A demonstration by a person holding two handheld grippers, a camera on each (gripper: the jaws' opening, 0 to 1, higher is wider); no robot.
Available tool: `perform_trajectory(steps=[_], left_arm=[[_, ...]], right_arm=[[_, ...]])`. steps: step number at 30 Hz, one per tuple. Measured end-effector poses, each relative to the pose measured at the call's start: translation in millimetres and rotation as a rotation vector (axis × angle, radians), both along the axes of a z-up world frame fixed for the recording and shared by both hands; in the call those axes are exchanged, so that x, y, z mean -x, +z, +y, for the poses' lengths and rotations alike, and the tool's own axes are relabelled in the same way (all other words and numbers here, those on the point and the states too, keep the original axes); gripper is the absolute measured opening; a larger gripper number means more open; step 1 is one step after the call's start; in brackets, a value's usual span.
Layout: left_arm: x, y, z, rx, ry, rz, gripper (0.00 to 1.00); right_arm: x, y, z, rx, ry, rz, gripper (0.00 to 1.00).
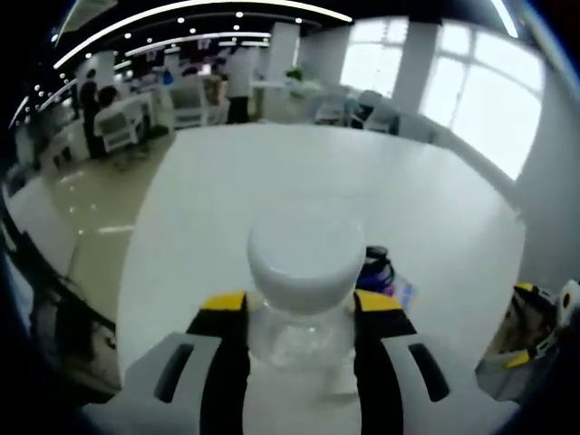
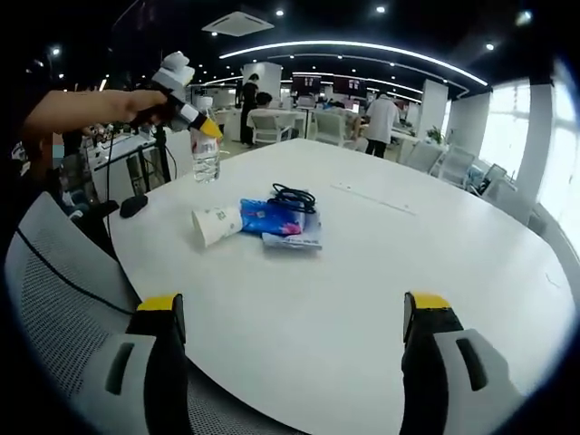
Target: Arrange the tabletop items into an orderly group along one side of the table until the central work area is clear of visible clutter.
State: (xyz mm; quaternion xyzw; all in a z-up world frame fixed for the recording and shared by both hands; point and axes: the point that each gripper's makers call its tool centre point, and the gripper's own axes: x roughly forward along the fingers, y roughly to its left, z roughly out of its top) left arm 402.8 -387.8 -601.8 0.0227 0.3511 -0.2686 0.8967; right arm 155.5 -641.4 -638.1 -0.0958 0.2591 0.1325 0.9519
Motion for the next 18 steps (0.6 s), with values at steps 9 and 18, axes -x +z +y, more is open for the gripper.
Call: perform_trajectory(steps=[9, 18], left_arm=[[-11.5, -19.2, 5.5, -0.021, 0.038, 0.005, 0.41], [-20.0, -42.8, 8.3, -0.07, 0.05, 0.015, 0.41]], right_arm=[[0.4, 0.4, 1.9, -0.027, 0.002, 0.004, 1.0], [0.3, -0.9, 1.0, -0.031, -0.005, 0.012, 1.0]])
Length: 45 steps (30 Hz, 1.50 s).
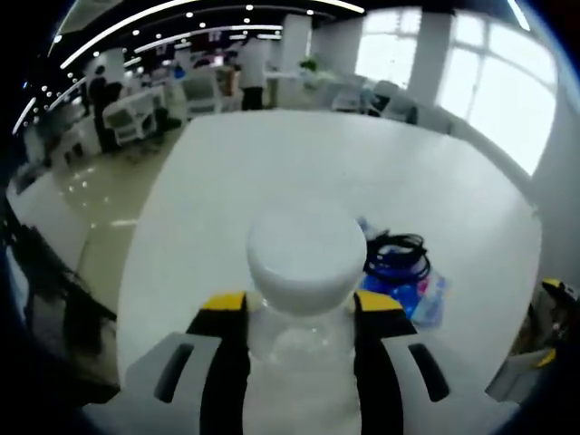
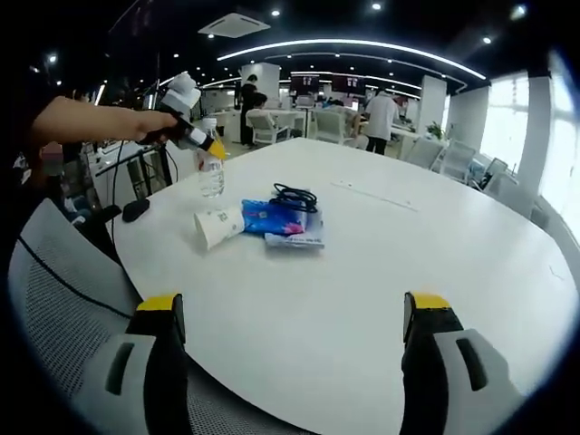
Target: Arrange the tabletop items into an orderly group along one side of the table until the central work area is clear of visible clutter.
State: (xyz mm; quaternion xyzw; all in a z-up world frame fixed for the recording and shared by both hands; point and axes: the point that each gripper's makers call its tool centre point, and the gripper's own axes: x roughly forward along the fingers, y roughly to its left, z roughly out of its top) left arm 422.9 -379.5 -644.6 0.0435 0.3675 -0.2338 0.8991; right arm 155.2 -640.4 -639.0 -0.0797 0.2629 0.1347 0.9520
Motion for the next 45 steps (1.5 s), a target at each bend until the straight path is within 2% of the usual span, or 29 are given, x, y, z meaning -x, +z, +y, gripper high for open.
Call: perform_trajectory(steps=[14, 18, 22, 23, 24, 27, 36, 45], left_arm=[[-22.7, -23.2, 2.7, -0.028, 0.072, -0.019, 0.41], [-27.3, -27.1, 3.4, -0.065, 0.074, -0.039, 0.41], [-30.5, -32.1, 3.5, -0.057, 0.099, -0.027, 0.41], [-35.6, -28.2, 3.1, -0.045, 0.111, -0.059, 0.41], [-31.4, -31.1, 3.3, -0.049, 0.113, -0.027, 0.41], [-37.0, -30.1, 1.7, -0.057, 0.119, -0.053, 0.42], [-49.7, -31.1, 4.2, -0.063, 0.138, -0.07, 0.42], [-53.2, -31.0, 7.6, -0.062, 0.182, -0.082, 0.42]], right_arm=[[-0.4, -1.4, -2.6, -0.001, -0.016, 0.006, 1.0], [-0.2, -1.8, -2.5, -0.007, -0.017, 0.01, 1.0], [-0.7, -1.2, -5.5, -0.023, -0.033, 0.012, 1.0], [-0.7, -1.4, -6.0, -0.026, -0.036, 0.013, 1.0], [-0.4, -1.3, -6.3, -0.03, -0.039, 0.014, 1.0], [-0.1, -1.2, -6.6, -0.027, -0.041, 0.014, 1.0], [0.4, -0.7, -5.9, -0.038, -0.038, 0.014, 1.0], [0.9, -1.3, -3.7, -0.039, -0.03, 0.018, 1.0]])
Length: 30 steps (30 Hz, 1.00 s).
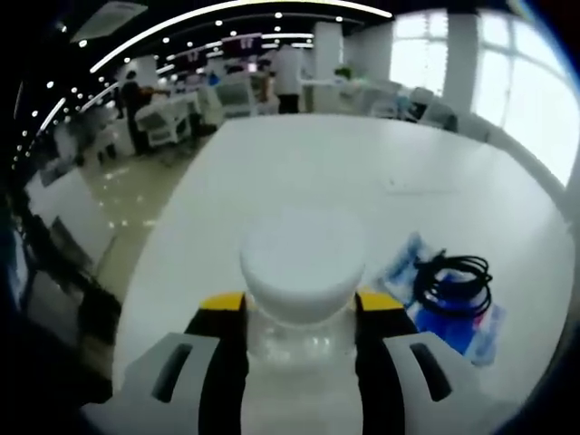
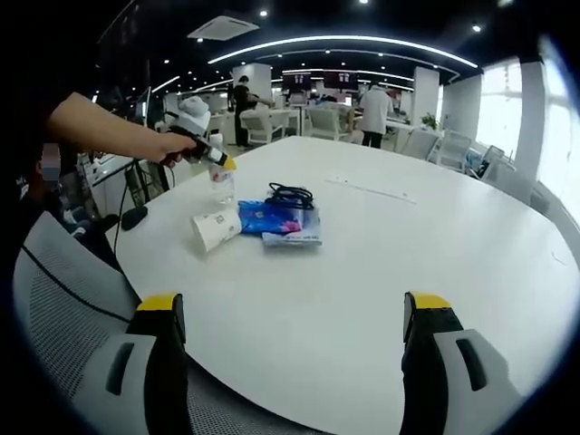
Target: Arrange the tabletop items into an orderly group along one side of the table until the central work area is clear of visible clutter.
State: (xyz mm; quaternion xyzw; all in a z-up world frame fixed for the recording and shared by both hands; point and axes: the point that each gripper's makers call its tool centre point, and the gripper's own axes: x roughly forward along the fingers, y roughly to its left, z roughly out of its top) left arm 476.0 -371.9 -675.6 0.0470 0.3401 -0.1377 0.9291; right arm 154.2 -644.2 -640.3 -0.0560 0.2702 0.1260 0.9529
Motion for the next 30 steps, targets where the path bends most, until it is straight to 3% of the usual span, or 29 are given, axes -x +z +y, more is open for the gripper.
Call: perform_trajectory(steps=[13, 15, 19, 30], left_arm=[[-0.8, 0.3, 0.3, 0.005, 0.009, -0.009, 0.43], [0.0, 4.7, 0.8, 0.019, 0.01, -0.035, 0.43], [6.5, 10.8, 0.2, 0.018, -0.014, -0.07, 0.53], [38.6, 10.5, 12.9, 0.024, -0.037, -0.079, 0.57]], right_arm=[[-0.9, 1.2, -1.0, 0.008, -0.002, -0.009, 1.0], [-1.8, 2.4, -1.2, 0.013, 0.0, -0.017, 1.0], [-1.7, 2.8, -0.7, 0.011, 0.002, -0.018, 1.0], [-1.1, 4.2, 2.9, 0.012, 0.019, -0.026, 1.0]])
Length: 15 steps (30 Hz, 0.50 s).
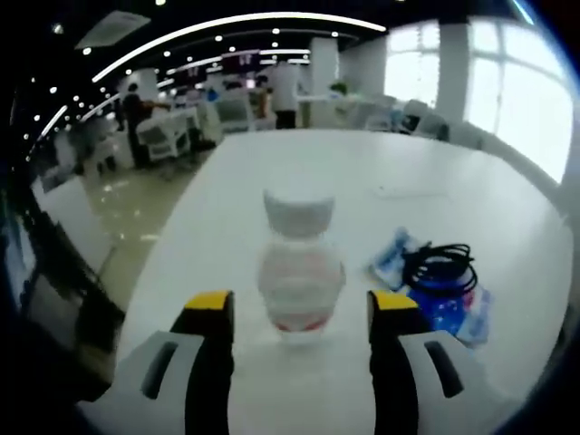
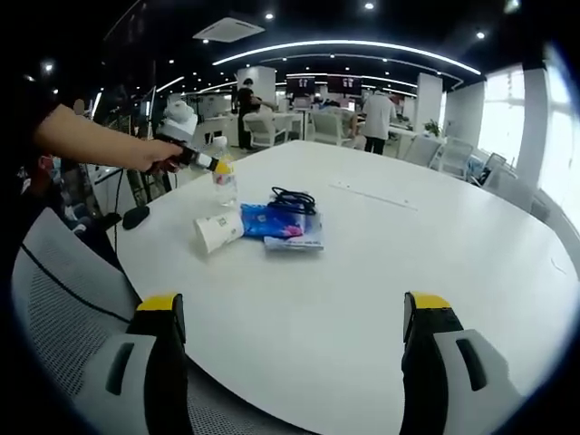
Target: Arrange the tabletop items into an orderly group along one side of the table until the central work area is clear of visible clutter.
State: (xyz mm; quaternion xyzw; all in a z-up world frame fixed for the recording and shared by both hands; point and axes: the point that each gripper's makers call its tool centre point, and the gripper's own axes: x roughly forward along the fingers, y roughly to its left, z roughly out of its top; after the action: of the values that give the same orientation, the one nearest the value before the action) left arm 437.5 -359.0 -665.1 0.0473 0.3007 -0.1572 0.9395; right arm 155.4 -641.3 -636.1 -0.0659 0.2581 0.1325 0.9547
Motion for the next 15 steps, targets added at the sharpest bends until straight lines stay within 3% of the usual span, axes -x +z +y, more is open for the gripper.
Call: perform_trajectory(steps=[9, 15], left_arm=[[24.1, 11.5, -0.5, 0.001, -0.04, -0.03, 0.61], [49.0, 19.8, -5.6, 0.036, -0.066, -0.045, 0.66]], right_arm=[[0.2, -0.2, 1.8, -0.003, 0.007, 0.002, 1.0], [0.5, -0.5, 2.6, 0.0, 0.013, 0.004, 1.0]])
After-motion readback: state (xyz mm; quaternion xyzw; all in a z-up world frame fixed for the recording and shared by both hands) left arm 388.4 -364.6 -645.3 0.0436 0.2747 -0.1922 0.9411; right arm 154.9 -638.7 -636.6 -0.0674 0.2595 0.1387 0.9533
